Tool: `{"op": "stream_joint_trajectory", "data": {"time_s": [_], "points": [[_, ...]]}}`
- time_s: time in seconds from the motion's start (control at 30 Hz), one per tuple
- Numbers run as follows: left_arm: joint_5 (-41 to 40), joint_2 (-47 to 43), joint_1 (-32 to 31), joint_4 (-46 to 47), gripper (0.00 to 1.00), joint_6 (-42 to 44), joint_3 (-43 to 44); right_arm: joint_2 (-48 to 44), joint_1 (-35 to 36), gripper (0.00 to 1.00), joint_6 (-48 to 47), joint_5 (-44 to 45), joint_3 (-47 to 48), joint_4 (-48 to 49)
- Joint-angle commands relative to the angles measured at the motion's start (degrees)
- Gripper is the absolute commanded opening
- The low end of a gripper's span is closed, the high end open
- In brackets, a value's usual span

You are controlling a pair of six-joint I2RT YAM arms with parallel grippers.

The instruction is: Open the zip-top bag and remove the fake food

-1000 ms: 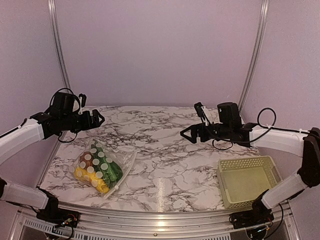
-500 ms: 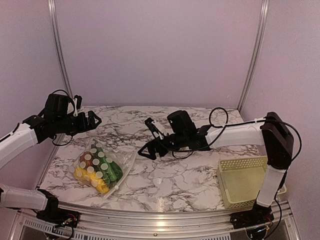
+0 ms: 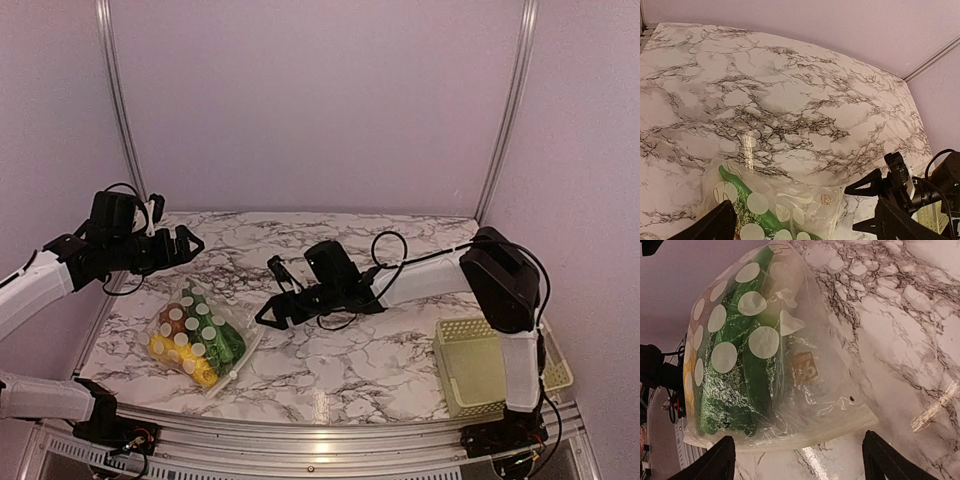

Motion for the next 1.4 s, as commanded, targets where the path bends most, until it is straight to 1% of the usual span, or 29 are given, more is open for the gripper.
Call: {"op": "stream_joint_trajectory", "data": {"time_s": [0.0, 0.17, 0.27, 0.33, 0.4, 0.53, 0.67, 0.7, 0.87, 0.97, 1.27, 1.37], "points": [[0.90, -1.18, -0.19, -0.28, 0.99, 0.14, -0.79, 3.08, -0.22, 0.83, 6.36, -2.54, 1.76, 5.85], [1.54, -1.80, -0.21, 1.05, 0.99, 0.17, -1.23, 5.96, -0.32, 0.78, 10.88, -3.90, 1.56, 10.39], [1.64, -1.75, -0.25, 1.49, 0.99, 0.18, -1.32, 7.21, -0.41, 0.69, 13.99, -5.69, 0.81, 14.61], [1.66, -1.67, -0.23, 1.75, 0.99, 0.18, -1.48, 7.82, -0.52, 0.59, 16.15, -6.96, 0.29, 18.13], [1.63, -1.43, -0.19, 1.73, 0.99, 0.18, -1.54, 8.56, -0.76, 0.48, 18.44, -8.02, 0.48, 20.73], [1.82, -1.20, -0.21, 1.73, 0.99, 0.27, -1.58, 9.49, -1.59, 0.27, 21.40, -9.53, 0.88, 24.17], [1.79, -1.45, -0.23, 1.69, 0.99, 0.66, -1.58, 7.85, -2.58, 0.02, 22.29, -9.96, 0.23, 25.48], [1.78, -1.54, -0.25, 1.69, 0.99, 0.89, -1.58, 7.04, -2.82, 0.00, 22.07, -9.77, -0.03, 25.31], [2.44, -1.96, -0.23, 1.91, 0.99, 2.04, -1.40, 1.51, -3.87, 0.00, 18.09, -9.06, 0.22, 21.00], [3.16, -2.44, -0.22, 2.48, 0.99, 2.20, -1.41, -2.03, -4.21, 0.00, 13.58, -8.71, 2.80, 15.10], [3.82, -4.15, -0.25, 3.63, 0.99, 2.70, -1.60, -7.93, -4.65, 0.00, -1.55, -6.08, 16.42, -9.69], [3.99, -4.58, -0.23, 3.99, 0.99, 2.71, -1.83, -9.20, -4.79, 0.00, -6.20, -5.56, 20.80, -16.66]]}}
